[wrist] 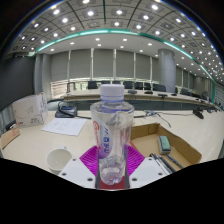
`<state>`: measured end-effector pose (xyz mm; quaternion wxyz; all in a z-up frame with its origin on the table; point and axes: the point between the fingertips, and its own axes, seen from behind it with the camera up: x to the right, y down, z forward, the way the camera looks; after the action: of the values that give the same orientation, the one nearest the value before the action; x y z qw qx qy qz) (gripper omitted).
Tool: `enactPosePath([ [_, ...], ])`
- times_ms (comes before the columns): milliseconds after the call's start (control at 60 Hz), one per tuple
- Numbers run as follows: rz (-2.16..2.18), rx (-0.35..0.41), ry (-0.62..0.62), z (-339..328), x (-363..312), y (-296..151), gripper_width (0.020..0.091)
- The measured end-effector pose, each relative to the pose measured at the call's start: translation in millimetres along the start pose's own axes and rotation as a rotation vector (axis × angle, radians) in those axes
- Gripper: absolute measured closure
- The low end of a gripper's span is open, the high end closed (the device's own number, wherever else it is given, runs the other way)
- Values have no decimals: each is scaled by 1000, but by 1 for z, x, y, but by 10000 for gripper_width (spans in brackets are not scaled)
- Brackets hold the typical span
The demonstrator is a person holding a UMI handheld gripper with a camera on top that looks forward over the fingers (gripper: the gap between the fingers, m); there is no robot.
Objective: Pour water
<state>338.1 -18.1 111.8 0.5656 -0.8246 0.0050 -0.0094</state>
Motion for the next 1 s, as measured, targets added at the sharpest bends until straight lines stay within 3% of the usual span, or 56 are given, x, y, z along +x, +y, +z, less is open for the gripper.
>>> enactPosePath([
  [100,15,-39,14,6,6,28,766],
  [183,7,-5,15,5,5,28,762],
  [367,-1,-22,43,4,7,31,585],
  [417,5,-66,51,1,8,37,478],
  [483,17,-109,49,-4,5,42,234],
  [533,18,-131,58,-11,3,43,268],
  [600,2,-147,81,-26,2,39,233],
  [717,-21,-189,102,-56,-10,30,244],
  [1000,19,-311,143,-192,-82,7,246],
])
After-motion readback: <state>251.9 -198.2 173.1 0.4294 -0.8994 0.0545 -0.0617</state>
